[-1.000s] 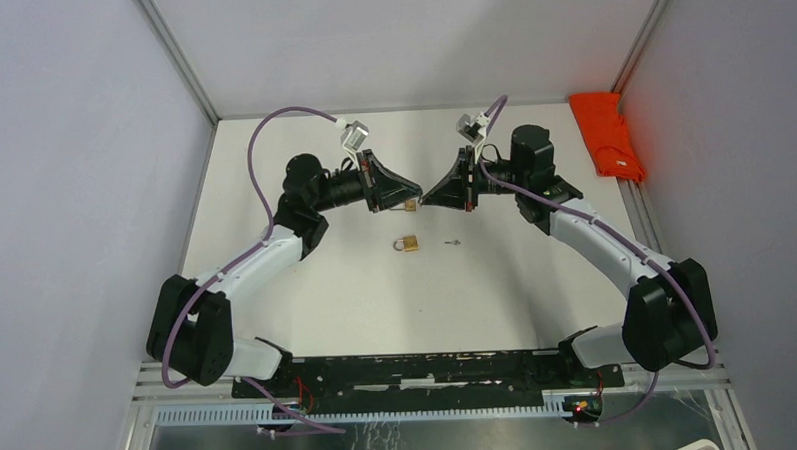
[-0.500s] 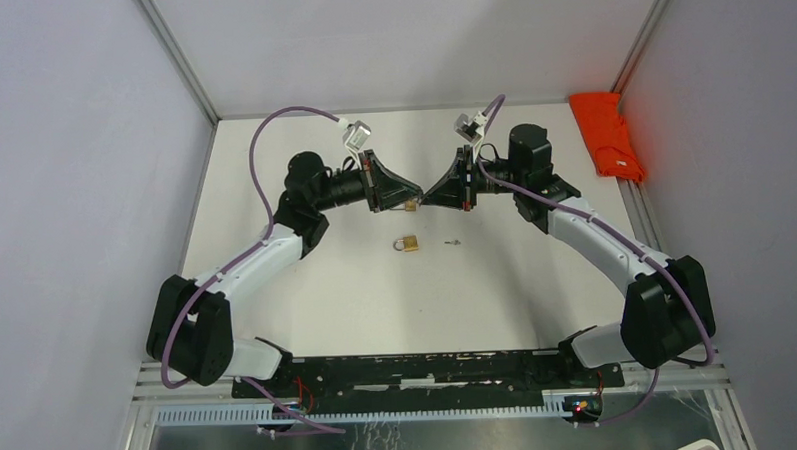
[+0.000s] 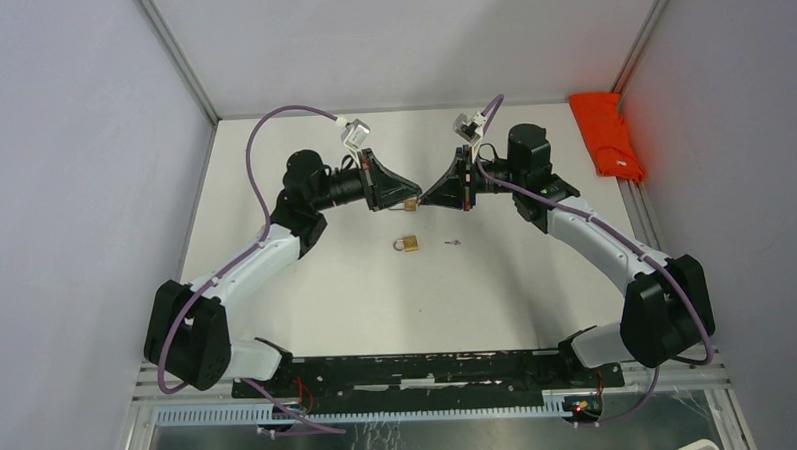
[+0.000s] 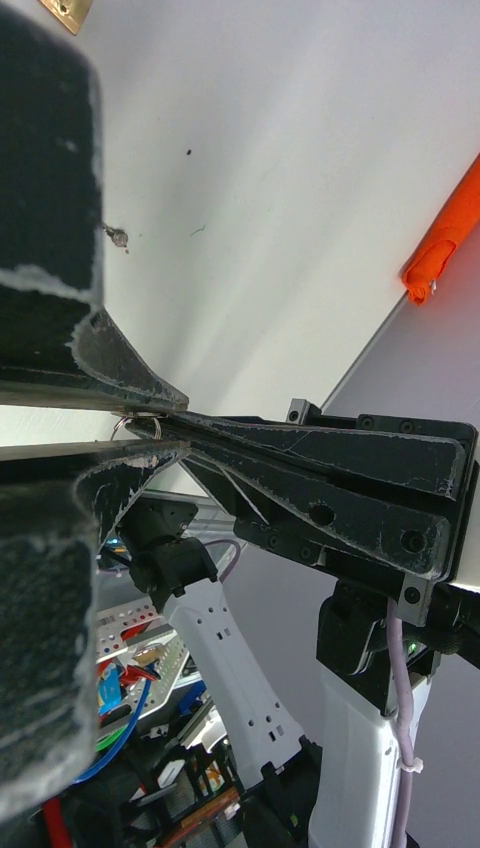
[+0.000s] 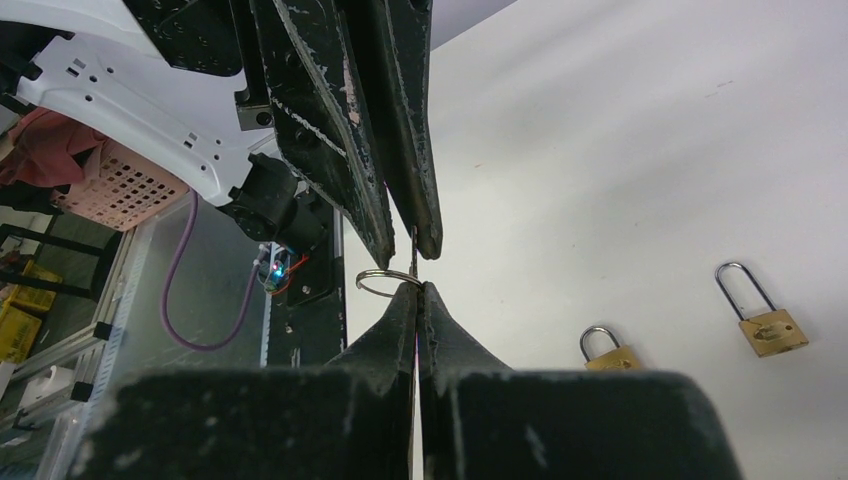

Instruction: Unlock with the key

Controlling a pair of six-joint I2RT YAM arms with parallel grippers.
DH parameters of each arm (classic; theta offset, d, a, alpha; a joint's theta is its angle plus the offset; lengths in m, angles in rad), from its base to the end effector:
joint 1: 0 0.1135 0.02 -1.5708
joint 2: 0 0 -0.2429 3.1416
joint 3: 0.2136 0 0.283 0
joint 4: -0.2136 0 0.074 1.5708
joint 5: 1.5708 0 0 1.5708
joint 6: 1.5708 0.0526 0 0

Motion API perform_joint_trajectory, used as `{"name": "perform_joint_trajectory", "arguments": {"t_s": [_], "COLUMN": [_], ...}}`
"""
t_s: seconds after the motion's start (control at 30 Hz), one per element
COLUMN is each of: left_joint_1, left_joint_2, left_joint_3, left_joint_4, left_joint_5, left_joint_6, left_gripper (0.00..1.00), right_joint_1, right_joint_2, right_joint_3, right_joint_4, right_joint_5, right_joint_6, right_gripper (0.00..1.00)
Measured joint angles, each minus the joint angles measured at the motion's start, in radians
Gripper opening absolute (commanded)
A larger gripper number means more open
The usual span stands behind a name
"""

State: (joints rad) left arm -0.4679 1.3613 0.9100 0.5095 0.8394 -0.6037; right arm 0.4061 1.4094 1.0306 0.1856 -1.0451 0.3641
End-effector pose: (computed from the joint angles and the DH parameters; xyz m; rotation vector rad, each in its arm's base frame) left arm 0.2978 -0.1944 0.2908 0.6322 1.6113 -1.4471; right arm 0.3115 0.1835 0.2874 -0.8515 1.7024 1.4500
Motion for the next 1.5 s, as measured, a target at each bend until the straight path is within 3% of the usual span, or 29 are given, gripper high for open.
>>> {"name": "perform_joint_trajectory", "arguments": {"t_s": [1.5], "left_joint_1": [-0.001], "left_joint_2": [-0.051], "left_joint_3": [0.079], "left_joint_4": [-0.179], "left_joint_5": [-0.027], "left_joint_6": [0.136], "left_gripper": [0.2], "right_joint_1": [0.013], "right_joint_2": [-0.002], "right_joint_3": [0.048], "right_joint_4": [-0.098], "right_joint_5": [0.029], "right_joint_6": [-0.085], "right_gripper": [0.0]}}
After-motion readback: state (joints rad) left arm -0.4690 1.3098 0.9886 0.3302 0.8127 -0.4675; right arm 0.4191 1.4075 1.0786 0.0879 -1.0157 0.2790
